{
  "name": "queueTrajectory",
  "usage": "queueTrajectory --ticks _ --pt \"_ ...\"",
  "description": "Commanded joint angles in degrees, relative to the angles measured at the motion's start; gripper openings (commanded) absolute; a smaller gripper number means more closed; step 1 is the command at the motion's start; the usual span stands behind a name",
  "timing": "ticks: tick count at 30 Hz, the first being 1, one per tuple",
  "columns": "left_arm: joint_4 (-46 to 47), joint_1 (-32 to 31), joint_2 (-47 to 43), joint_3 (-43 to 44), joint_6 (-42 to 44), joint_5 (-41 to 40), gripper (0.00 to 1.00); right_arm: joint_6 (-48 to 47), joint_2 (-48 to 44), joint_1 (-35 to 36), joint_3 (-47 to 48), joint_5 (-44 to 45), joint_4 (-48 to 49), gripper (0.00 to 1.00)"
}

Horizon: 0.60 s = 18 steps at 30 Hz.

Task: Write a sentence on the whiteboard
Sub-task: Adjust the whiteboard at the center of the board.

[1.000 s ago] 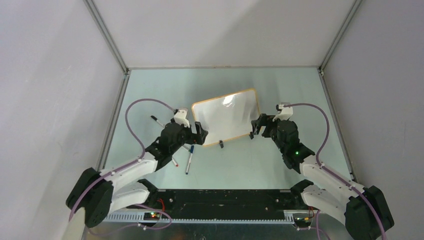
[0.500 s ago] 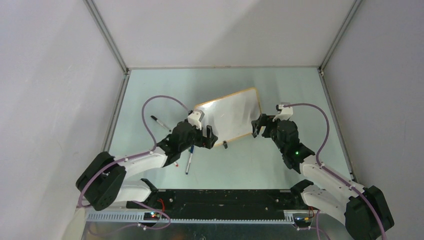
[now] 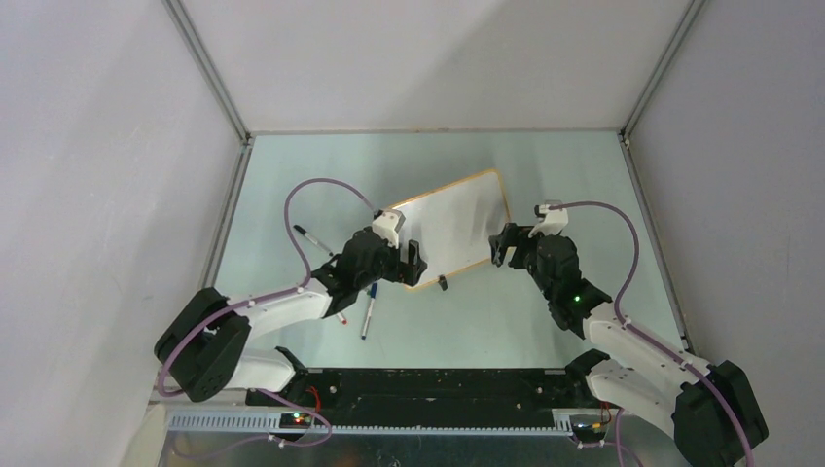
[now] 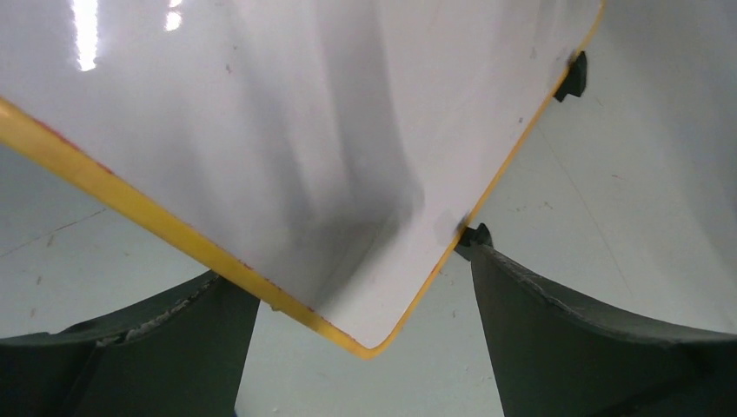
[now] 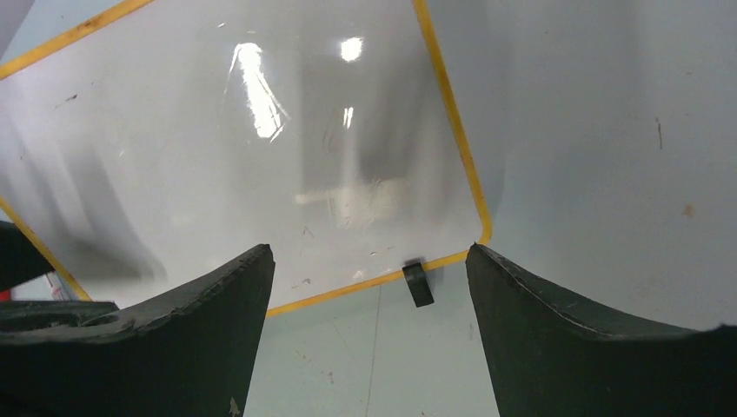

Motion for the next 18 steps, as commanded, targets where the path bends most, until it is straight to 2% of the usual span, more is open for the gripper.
queueTrajectory --ticks 1,5,11,18 --pt "-5.1 -0.6 -2.5 3.3 2.2 -5.7 0.95 -4.0 -1.6 4.5 1.9 5.1 0.9 0.85" --pt "-5.8 -0.6 -8.0 0.7 1.7 -7.5 0.95 -4.9 -0.1 9.9 2.1 8.3 0.9 0.84" --pt "-9.7 -0.6 -22.7 -4.8 -8.5 -7.7 0.96 1.0 -0.1 16.4 1.0 8.7 -4.6 0.75" --pt "-12.3 -0.6 -24.0 -3.9 -14.8 -9.0 0.95 1.7 6.1 22.3 1.7 7.6 -1.7 0.64"
